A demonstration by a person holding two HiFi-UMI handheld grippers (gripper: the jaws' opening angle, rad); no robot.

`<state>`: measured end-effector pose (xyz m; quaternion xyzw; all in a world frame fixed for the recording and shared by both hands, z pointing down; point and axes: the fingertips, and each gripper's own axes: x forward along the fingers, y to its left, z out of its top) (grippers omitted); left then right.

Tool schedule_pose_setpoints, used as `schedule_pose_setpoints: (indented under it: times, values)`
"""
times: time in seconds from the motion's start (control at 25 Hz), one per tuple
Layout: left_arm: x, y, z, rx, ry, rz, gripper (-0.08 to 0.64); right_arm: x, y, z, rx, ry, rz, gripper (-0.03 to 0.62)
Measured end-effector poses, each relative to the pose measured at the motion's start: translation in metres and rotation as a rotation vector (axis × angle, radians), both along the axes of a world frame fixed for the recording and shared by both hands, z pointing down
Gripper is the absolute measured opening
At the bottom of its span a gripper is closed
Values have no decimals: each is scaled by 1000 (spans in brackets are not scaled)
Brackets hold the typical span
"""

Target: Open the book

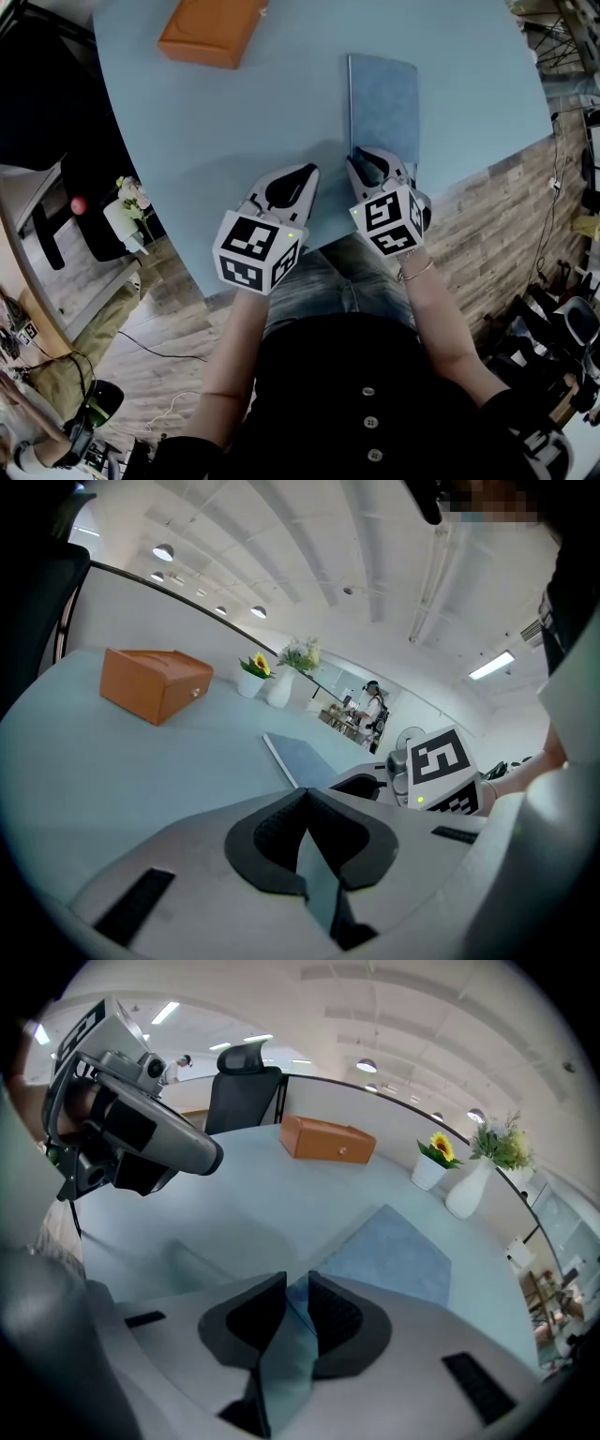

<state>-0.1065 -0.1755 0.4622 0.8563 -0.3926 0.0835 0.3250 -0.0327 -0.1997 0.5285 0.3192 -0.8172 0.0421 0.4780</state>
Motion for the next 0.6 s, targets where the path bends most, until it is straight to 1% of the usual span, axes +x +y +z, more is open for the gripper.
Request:
schedule_pose_setpoints:
  times: [0.2, 0.44, 0.6]
  values:
    - [1, -3, -3, 0, 1, 34, 12, -1, 0, -1, -14, 27, -15, 72]
    - [11, -1, -9, 14, -12, 65, 12, 2, 1, -4, -43, -32, 42, 58]
    - [16, 1, -10, 24, -32, 60, 12, 3, 2, -7, -58, -67, 45, 32]
